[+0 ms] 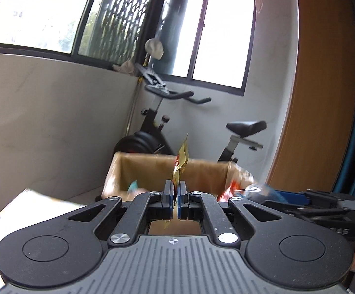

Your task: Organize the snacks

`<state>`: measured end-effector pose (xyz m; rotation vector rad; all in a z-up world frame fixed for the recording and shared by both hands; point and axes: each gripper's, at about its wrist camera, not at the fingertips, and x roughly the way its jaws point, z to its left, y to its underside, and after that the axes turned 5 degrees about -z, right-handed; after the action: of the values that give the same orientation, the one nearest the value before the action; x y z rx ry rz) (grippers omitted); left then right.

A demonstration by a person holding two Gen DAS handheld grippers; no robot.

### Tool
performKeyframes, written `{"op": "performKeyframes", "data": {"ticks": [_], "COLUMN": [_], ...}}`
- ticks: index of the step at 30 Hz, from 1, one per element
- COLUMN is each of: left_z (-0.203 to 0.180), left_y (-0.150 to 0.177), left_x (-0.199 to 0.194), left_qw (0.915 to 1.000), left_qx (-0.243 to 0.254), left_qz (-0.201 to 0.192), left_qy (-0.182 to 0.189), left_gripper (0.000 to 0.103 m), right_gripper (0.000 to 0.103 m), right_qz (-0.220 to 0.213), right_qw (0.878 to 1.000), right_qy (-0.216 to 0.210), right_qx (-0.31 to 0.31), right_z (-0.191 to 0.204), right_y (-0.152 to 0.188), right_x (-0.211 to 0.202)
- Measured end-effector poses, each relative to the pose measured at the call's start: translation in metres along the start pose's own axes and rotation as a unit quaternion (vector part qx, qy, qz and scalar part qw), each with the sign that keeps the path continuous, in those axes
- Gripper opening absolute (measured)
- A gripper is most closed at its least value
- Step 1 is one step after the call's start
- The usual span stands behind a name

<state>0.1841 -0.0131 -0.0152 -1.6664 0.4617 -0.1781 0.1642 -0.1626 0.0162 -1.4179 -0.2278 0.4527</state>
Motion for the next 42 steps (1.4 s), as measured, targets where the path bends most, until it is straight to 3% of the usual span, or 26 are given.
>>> {"op": "performKeyframes", "data": {"ticks": [7, 9, 17, 18, 19, 20, 21, 22, 24, 27, 34, 42], "left_z": [-0.005, -0.003, 0.016, 0.017, 0.020, 0.020, 0.021, 0.021, 0.020, 0.018, 0.007, 0.000], "left_y": [-0.018, -0.019, -0.006, -0.005, -0.005, -0.005, -0.006, -0.007, -0.011, -0.020, -0.039, -0.050], "left_x": [0.071, 0.088, 0.122, 0.122, 0.122, 0.121, 0.120, 0.117, 0.111, 0.111, 0.089, 0.050], "left_qw": [0.9998, 0.9994, 0.9944, 0.9940, 0.9936, 0.9934, 0.9934, 0.9938, 0.9941, 0.9931, 0.9924, 0.9902], "left_qx": [0.005, 0.005, 0.008, 0.008, 0.009, 0.011, 0.011, 0.011, 0.013, 0.024, 0.047, 0.052], "left_qz": [0.018, 0.033, 0.092, 0.095, 0.098, 0.099, 0.097, 0.092, 0.089, 0.094, 0.086, 0.073], "left_qy": [-0.007, -0.015, -0.052, -0.054, -0.055, -0.056, -0.059, -0.061, -0.061, -0.066, -0.074, -0.107], "left_gripper": [0.005, 0.005, 0.007, 0.014, 0.035, 0.049, 0.070, 0.078, 0.082, 0.090, 0.097, 0.097], "right_gripper": [0.048, 0.033, 0.033, 0.033, 0.033, 0.033, 0.035, 0.038, 0.046, 0.066, 0.092, 0.102], "right_qz": [0.027, 0.036, 0.085, 0.084, 0.084, 0.085, 0.087, 0.088, 0.089, 0.089, 0.069, 0.045], "right_qw": [0.998, 0.996, 0.991, 0.992, 0.992, 0.991, 0.991, 0.991, 0.990, 0.990, 0.991, 0.986], "right_qy": [0.061, 0.073, 0.098, 0.096, 0.097, 0.099, 0.100, 0.102, 0.106, 0.108, 0.113, 0.149], "right_qx": [0.008, 0.019, 0.016, 0.016, 0.014, 0.010, 0.008, 0.007, 0.010, 0.015, 0.029, 0.050], "right_z": [-0.042, -0.053, -0.065, -0.066, -0.066, -0.066, -0.066, -0.066, -0.066, -0.068, -0.060, -0.040], "right_y": [-0.023, -0.020, -0.006, -0.006, -0.006, -0.007, -0.007, -0.009, -0.011, -0.016, -0.035, -0.055], "right_x": [0.068, 0.081, 0.102, 0.101, 0.098, 0.097, 0.096, 0.095, 0.092, 0.085, 0.059, 0.025]}}
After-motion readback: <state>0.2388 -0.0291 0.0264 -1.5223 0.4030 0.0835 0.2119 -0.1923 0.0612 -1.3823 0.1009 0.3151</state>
